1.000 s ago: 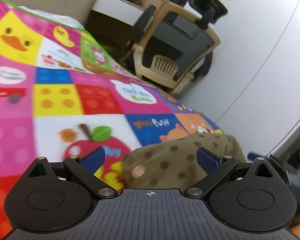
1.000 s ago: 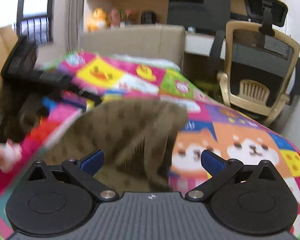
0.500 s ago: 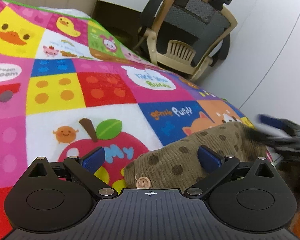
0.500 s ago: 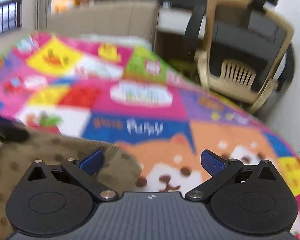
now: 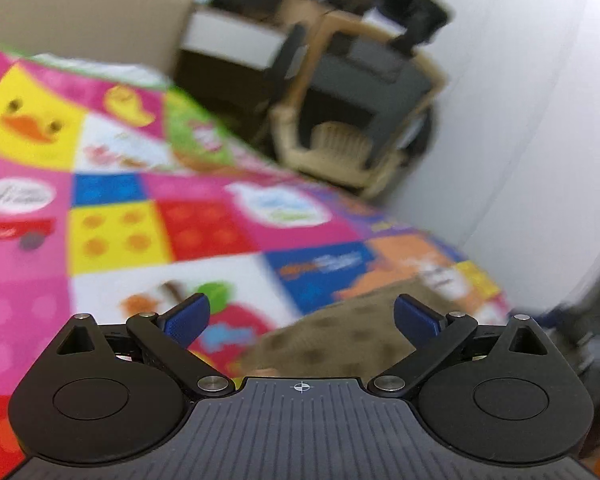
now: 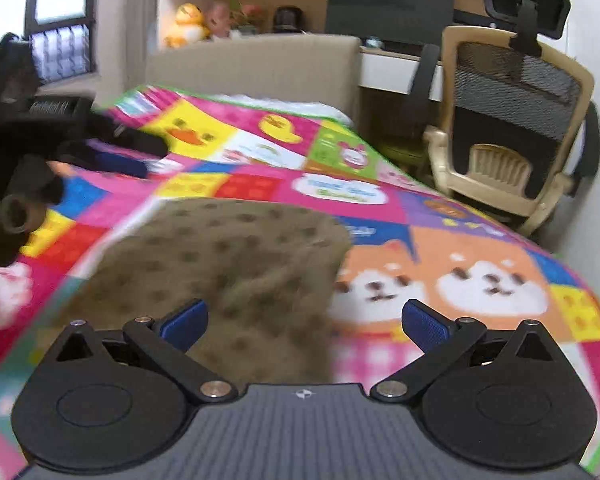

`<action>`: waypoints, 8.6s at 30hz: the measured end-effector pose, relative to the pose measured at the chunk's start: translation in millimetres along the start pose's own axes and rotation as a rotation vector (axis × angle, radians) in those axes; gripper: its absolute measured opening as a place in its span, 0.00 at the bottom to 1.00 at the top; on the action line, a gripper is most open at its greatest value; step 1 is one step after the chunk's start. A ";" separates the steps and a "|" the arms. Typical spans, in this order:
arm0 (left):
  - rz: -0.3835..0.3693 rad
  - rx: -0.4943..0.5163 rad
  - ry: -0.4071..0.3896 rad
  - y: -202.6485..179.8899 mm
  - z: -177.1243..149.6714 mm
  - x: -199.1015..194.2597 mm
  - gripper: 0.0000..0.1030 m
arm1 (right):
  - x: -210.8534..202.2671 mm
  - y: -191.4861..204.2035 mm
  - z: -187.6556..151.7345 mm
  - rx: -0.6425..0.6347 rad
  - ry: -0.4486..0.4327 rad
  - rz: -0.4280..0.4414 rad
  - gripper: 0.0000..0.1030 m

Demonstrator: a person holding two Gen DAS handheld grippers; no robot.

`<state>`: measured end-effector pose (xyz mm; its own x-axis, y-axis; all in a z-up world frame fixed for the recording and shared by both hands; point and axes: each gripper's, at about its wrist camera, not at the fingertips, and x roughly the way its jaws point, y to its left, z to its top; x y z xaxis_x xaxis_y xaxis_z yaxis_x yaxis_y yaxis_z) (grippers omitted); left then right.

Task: Fold clothes

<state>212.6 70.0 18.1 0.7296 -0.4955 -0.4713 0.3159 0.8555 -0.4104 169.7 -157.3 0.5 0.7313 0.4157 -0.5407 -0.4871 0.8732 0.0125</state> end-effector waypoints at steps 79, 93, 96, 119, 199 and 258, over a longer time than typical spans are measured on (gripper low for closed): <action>0.100 -0.083 0.021 21.8 -82.8 1.3 1.00 | 43.6 -0.3 -42.2 -0.161 0.060 0.310 1.00; 0.080 -0.101 -0.011 26.1 -86.1 0.0 1.00 | 58.1 -28.5 -47.8 -0.022 0.093 0.404 1.00; 0.079 -0.102 -0.012 26.2 -86.5 -0.4 1.00 | 56.7 -27.9 -48.5 -0.033 0.094 0.397 1.00; 0.053 -0.134 -0.025 32.2 -87.2 -3.9 1.00 | 58.8 -25.7 -48.0 -0.039 0.096 0.394 1.00; 0.059 -0.045 0.130 0.2 -43.9 -16.7 1.00 | 135.0 4.8 32.4 0.057 0.177 -0.225 1.00; 0.028 0.032 0.070 37.6 6.4 45.9 0.92 | 214.3 -23.0 63.9 -0.195 0.148 -0.470 0.99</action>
<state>261.8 80.4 -14.0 0.6945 -0.4793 -0.5366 0.3156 0.8732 -0.3714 368.2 -72.1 -61.9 0.8239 -0.0614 -0.5634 -0.2133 0.8875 -0.4085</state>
